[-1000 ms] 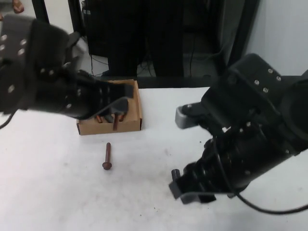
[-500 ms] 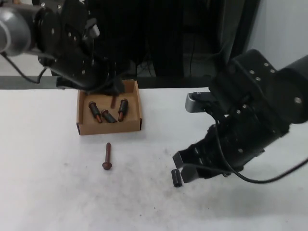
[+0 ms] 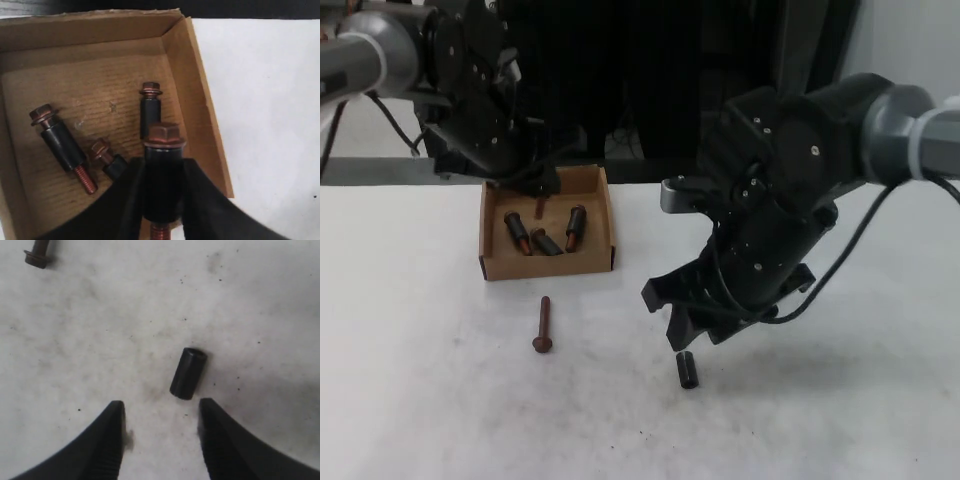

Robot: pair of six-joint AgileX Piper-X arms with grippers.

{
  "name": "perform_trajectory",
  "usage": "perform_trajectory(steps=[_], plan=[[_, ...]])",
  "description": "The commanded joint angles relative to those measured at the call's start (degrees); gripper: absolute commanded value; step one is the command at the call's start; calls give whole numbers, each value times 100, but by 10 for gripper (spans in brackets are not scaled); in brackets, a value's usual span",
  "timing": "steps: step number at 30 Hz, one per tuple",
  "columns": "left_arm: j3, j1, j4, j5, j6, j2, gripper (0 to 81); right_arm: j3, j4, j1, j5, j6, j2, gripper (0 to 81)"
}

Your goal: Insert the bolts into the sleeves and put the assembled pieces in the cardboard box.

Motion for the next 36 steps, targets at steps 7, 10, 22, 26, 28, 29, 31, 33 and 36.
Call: perform_trajectory(steps=[7,10,22,26,28,29,31,33,36], plan=[[-155,14,-45,-44,9,321,8,-76,49,-60,-19,-26,182,438],[-155,44,-98,-3,-41,437,8,-76,37,-60,-19,-26,246,438],[-211,244,-479,177,-202,587,8,-76,-69,-60,-42,103,669,438],[-211,306,-532,188,-253,587,8,-76,-229,-60,-42,245,782,438],[-211,328,-532,189,-253,587,8,-76,-319,-60,-42,306,808,438],[-211,331,-532,189,-253,587,8,-76,-364,-60,-42,310,818,438],[-211,341,-603,217,-281,633,8,-76,-440,-60,-42,376,816,438],[-211,341,-659,301,-372,686,8,-76,-526,-60,-42,393,816,438],[-211,341,-659,462,-399,799,8,-76,-557,-60,-42,434,816,438]])
